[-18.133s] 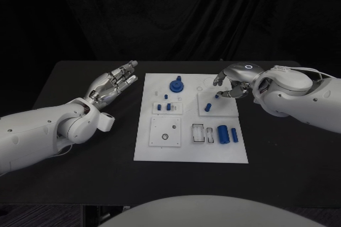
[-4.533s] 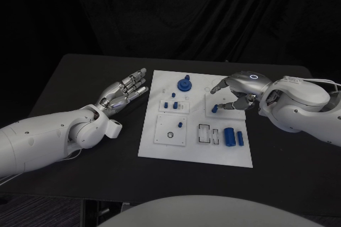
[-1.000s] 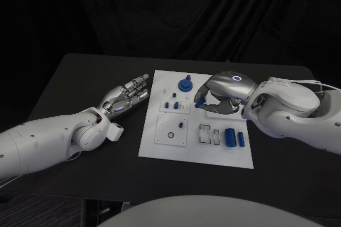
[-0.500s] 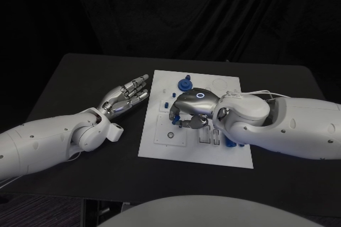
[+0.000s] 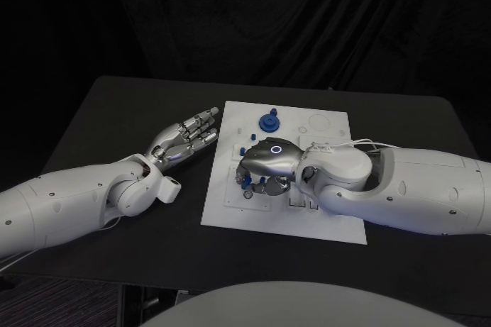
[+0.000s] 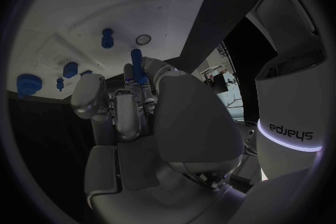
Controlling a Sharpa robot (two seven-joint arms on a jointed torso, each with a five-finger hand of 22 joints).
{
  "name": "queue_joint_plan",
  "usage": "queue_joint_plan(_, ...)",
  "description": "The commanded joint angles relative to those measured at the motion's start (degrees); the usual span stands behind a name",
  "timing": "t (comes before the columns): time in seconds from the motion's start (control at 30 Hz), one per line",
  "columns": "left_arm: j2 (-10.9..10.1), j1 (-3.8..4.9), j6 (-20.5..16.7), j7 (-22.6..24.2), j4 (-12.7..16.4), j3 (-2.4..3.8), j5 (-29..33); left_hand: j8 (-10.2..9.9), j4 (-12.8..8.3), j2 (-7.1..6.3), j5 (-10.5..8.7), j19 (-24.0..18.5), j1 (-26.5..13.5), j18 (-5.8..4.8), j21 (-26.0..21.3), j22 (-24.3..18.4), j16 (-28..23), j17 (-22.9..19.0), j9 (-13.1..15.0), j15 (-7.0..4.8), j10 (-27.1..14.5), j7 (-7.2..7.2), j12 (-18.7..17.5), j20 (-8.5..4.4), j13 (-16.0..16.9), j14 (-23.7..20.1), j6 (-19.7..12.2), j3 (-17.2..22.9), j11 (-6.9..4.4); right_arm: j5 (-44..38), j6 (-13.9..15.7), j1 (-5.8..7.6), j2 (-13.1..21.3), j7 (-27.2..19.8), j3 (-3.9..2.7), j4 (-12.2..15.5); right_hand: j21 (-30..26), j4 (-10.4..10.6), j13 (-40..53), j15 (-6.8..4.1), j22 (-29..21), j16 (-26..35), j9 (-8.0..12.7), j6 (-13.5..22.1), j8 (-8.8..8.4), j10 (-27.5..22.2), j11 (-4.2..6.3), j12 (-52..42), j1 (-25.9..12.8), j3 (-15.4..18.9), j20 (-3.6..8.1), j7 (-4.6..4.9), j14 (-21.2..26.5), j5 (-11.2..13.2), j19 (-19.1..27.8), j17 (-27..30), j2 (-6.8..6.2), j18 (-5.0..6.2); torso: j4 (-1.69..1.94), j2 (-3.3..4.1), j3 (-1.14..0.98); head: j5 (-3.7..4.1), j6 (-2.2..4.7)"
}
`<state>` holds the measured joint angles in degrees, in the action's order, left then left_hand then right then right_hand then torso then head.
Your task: Assemble the parts on the task board
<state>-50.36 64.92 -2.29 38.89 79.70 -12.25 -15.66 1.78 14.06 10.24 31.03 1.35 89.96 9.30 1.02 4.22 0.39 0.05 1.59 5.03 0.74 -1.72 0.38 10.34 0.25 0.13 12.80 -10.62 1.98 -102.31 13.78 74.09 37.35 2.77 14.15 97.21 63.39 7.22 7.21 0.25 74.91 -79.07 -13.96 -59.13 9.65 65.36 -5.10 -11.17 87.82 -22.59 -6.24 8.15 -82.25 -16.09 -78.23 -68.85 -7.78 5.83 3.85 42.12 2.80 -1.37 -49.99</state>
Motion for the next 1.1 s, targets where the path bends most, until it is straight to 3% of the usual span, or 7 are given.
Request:
queue_joint_plan(0.03, 0.2, -0.07, 1.0, 6.7, 0.0, 0.05, -0.2, -0.1, 0.0, 0.15, 0.30, -0.1, 0.5, -0.02, 0.0, 0.1, -0.4, -0.1, 0.1, 0.53, 0.0, 0.64, -0.2, 0.37, -0.1, -0.1, 0.1, 0.4, 0.20, -1.3, -1.2, -0.25, -0.1, -0.5, -0.03, 0.0, 0.2, -0.4, 0.1, -0.14, 8.2, -0.1, -0.1, 0.4, -0.26, 1.1, 0.74, -0.2, 0.2, 0.0, 0.10, -0.16, -0.1, -0.1, -0.1, 0.1, -0.44, -0.55, -0.08, -0.02, 0.02, 0.02, -0.01)
queue_joint_plan(0.37, 0.4, -0.08, 1.3, 6.5, -0.1, 0.05, -0.2, -0.1, 0.0, 0.21, 0.32, 0.0, 0.5, -0.04, 0.0, 0.2, -0.4, -0.1, 0.1, 0.61, -0.1, 0.81, -0.2, 0.43, -0.1, -0.1, 0.1, 0.4, 0.20, -1.3, -1.7, -0.49, 0.3, -0.5, -0.03, 0.3, 0.1, -0.6, 0.2, -0.16, 8.2, -0.1, -0.1, 0.4, -0.31, 1.3, 0.77, -0.2, 0.3, -0.1, 0.12, -0.17, -0.1, -0.1, 0.0, 0.1, -0.52, -0.52, -0.27, -0.05, -0.03, -0.21, -0.01)
queue_joint_plan(0.63, 0.4, -0.09, 1.7, 6.2, -0.2, 0.05, -0.2, -0.1, -0.2, 0.34, 0.32, 0.2, 0.6, -0.17, 0.1, 0.5, -0.4, -0.1, 0.1, 1.19, -0.1, 1.13, -0.2, 0.83, -0.1, -0.1, 0.1, 0.6, 0.18, -1.3, -1.9, -0.54, 1.0, -0.5, -0.02, 1.0, 0.1, -0.7, 0.2, -0.17, 8.2, 0.0, -0.1, 0.4, -0.32, 1.4, 0.79, -0.2, 0.4, -0.1, 0.13, -0.17, -0.1, -0.1, 0.0, 0.3, -0.53, -0.52, -0.19, -0.08, -0.10, -0.06, -0.01)
queue_joint_plan(1.1, 0.4, -0.11, 1.6, 6.3, -0.3, 0.05, -0.2, -0.1, -0.2, 0.37, 0.38, 0.0, 0.6, -0.25, 0.0, 0.1, -0.4, -0.1, 0.1, 1.38, -0.1, 1.20, -0.2, 0.99, -0.1, -0.1, 0.3, 0.7, 0.13, -1.3, -2.1, -0.71, 1.7, -0.1, -0.01, 1.6, 0.0, -0.7, 0.2, -0.18, 8.1, 0.0, -0.2, 0.3, -0.34, 1.6, 0.78, -0.2, 0.3, -0.1, 0.14, -0.14, -0.1, -0.1, 0.1, 0.3, -0.56, -0.49, -0.19, 0.00, -0.01, -0.02, -0.01)
